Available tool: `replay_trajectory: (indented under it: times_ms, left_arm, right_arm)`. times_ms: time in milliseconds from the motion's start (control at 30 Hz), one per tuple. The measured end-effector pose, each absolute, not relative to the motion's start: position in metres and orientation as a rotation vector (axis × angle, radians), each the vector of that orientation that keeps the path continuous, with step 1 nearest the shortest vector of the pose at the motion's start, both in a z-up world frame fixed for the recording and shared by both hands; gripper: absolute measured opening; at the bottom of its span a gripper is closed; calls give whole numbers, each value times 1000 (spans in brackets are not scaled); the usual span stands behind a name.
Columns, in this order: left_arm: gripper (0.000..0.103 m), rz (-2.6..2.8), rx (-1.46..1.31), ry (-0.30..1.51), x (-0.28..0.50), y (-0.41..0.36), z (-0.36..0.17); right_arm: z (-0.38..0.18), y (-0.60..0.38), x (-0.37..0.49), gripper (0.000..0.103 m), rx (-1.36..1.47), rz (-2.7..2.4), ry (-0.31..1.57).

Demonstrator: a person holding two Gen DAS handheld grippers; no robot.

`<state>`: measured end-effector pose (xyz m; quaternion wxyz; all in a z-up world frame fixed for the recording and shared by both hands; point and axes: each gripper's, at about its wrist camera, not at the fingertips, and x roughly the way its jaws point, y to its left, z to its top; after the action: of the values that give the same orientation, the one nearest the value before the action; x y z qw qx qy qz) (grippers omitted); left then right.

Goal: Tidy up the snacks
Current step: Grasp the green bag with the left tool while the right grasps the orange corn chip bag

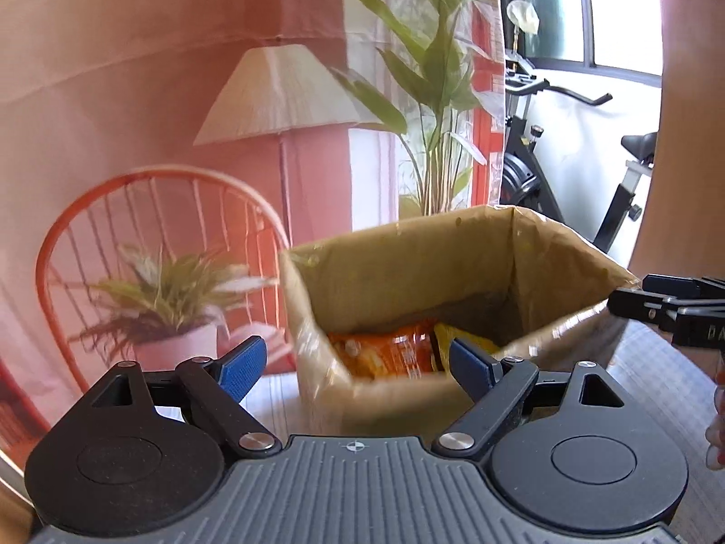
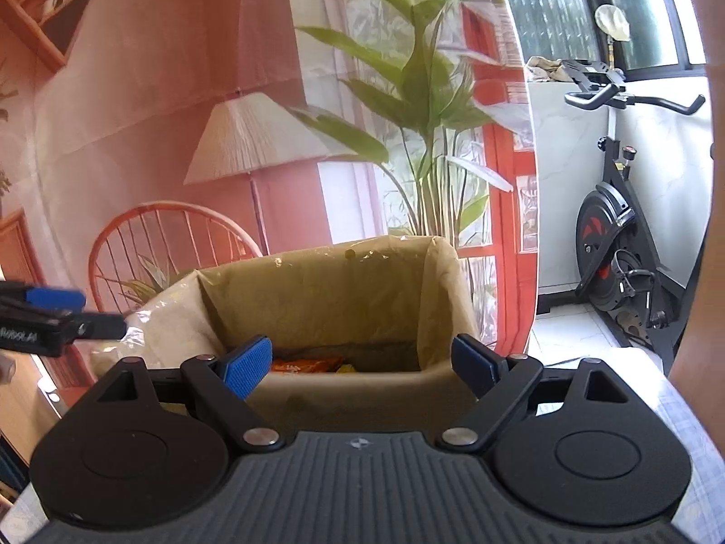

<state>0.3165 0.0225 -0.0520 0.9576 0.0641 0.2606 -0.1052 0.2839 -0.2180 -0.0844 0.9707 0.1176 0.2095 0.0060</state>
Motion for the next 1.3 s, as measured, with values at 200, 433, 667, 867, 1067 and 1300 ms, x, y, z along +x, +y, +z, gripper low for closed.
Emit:
replay_trajectory:
  times_ms: [200, 433, 667, 867, 1067, 1300]
  left_arm:
    - [90, -175, 16, 561, 285, 51, -79]
    - [90, -122, -176, 608, 262, 76, -114]
    - [90, -99, -164, 653, 263, 79, -133]
    - [90, -152, -140, 645, 258, 72, -141]
    - [91, -178, -63, 602, 246, 55, -154]
    - [90, -215, 98, 539, 240, 36, -161]
  right_arm:
    - [-91, -216, 253, 89, 270, -15, 429]
    - [-123, -214, 224, 89, 287, -36, 502]
    - [-164, -209, 225, 89, 246, -36, 634]
    - [-193, -204, 229, 90, 224, -18, 727]
    - [-204, -202, 228, 81, 186, -26, 724]
    - [-207, -202, 230, 78, 192, -9, 711]
